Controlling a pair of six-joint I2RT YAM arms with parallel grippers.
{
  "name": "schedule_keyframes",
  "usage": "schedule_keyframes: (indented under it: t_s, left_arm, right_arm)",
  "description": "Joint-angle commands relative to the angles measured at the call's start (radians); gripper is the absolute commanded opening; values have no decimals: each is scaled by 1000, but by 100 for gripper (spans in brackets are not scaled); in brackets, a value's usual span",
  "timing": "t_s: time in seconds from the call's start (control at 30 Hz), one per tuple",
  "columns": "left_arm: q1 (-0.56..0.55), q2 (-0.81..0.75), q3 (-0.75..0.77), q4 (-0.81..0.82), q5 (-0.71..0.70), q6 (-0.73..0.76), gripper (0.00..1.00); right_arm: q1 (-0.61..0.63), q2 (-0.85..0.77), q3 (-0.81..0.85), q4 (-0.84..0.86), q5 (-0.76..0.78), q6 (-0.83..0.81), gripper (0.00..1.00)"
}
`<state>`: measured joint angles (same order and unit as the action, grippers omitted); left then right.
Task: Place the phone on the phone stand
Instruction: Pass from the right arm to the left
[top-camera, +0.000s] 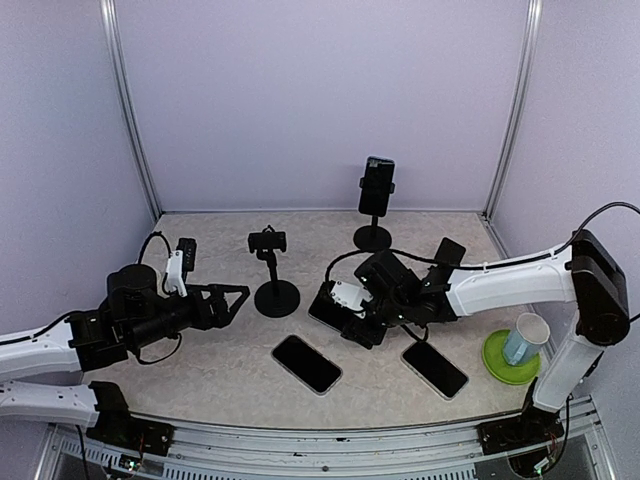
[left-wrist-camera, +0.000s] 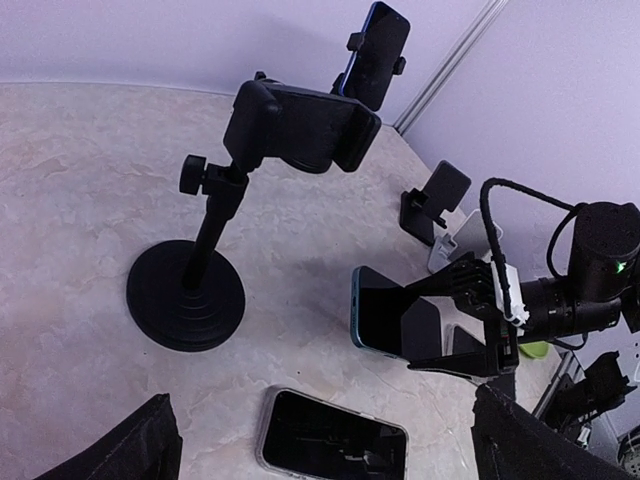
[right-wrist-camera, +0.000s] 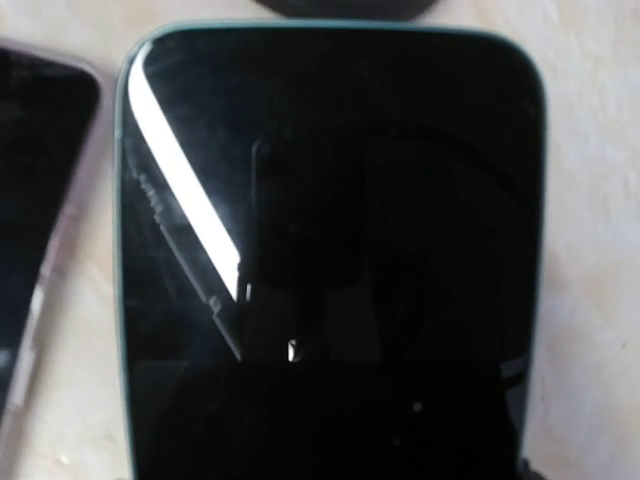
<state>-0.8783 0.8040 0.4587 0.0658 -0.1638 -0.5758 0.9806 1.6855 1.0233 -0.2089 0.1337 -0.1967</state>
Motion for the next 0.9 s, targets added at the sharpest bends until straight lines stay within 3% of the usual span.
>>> schedule_keyframes:
  t_s: [0.0, 0.87]
  left_arm:
    - [-8, 24, -25, 75, 49, -25, 99]
    - [-36, 265, 13, 236, 260, -70, 95]
  right_arm:
    - [35, -61, -20, 106, 32, -28, 46]
    - [187, -128, -101, 303, 114, -121, 42]
